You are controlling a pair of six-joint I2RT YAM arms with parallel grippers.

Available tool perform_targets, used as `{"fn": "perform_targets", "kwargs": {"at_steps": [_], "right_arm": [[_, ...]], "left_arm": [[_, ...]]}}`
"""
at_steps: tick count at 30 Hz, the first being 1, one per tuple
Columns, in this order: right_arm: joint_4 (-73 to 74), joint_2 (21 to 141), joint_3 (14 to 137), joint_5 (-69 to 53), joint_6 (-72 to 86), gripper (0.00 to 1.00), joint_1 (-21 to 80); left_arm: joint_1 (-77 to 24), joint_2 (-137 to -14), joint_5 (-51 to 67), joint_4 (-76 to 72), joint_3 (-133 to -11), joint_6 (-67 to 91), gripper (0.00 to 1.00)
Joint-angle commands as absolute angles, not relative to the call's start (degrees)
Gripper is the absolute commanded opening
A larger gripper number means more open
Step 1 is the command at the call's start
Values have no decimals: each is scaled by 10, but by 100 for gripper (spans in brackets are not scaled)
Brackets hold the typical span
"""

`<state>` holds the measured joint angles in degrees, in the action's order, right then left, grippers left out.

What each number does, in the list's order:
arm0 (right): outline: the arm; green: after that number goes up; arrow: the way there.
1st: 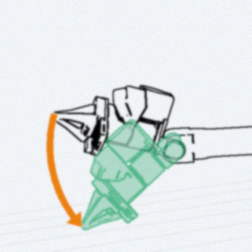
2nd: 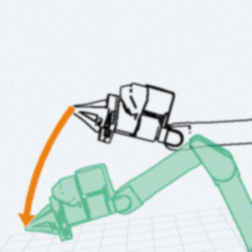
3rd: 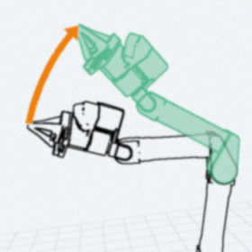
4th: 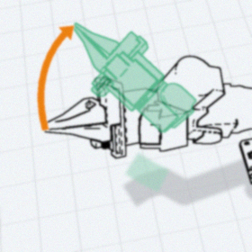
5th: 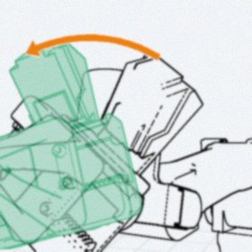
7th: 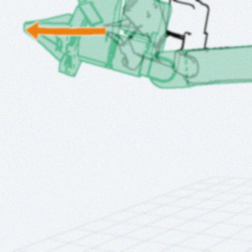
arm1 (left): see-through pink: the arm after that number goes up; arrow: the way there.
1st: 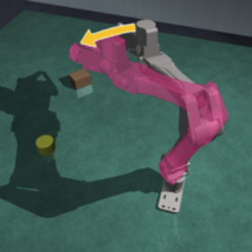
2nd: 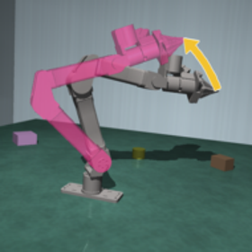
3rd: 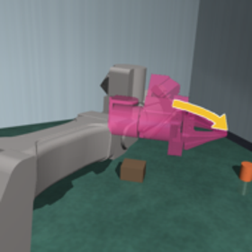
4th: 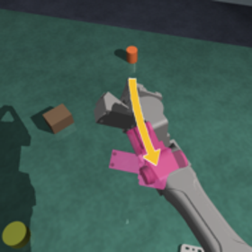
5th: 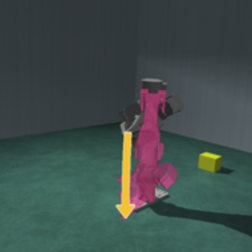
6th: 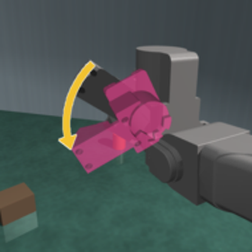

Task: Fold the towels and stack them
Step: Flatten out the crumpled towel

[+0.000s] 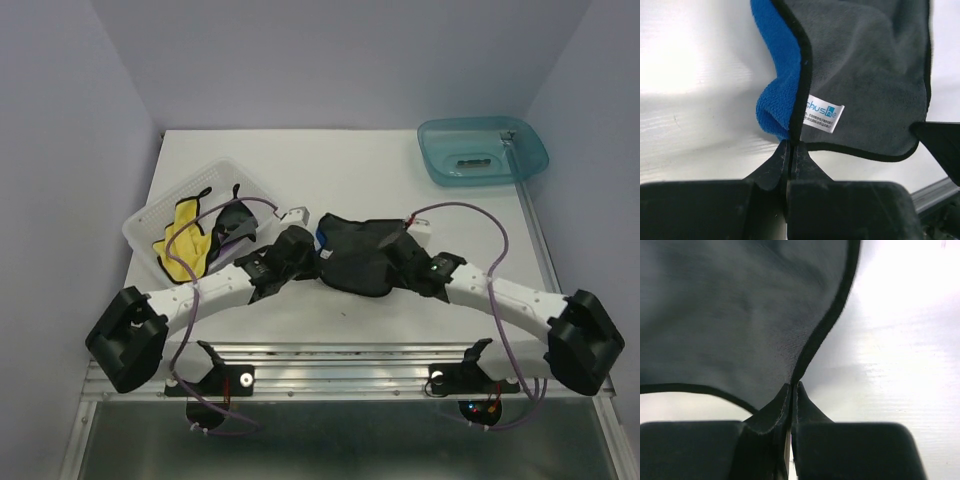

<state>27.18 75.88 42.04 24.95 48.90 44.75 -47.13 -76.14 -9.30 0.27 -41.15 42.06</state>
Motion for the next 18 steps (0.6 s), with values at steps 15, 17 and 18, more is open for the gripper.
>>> {"fn": "perform_targets", "kwargs": {"at_steps": [15, 17, 18], "right_arm": [[258, 555, 625, 326, 335, 1, 452], [248, 591, 641, 338, 311, 1, 445], [243, 606, 650, 333, 303, 1, 439]], "left_arm": [[-438, -622, -153, 14, -584, 378, 0], [-412, -669, -127, 17, -618, 378, 0], [-383, -685, -118, 17, -631, 376, 0]]}}
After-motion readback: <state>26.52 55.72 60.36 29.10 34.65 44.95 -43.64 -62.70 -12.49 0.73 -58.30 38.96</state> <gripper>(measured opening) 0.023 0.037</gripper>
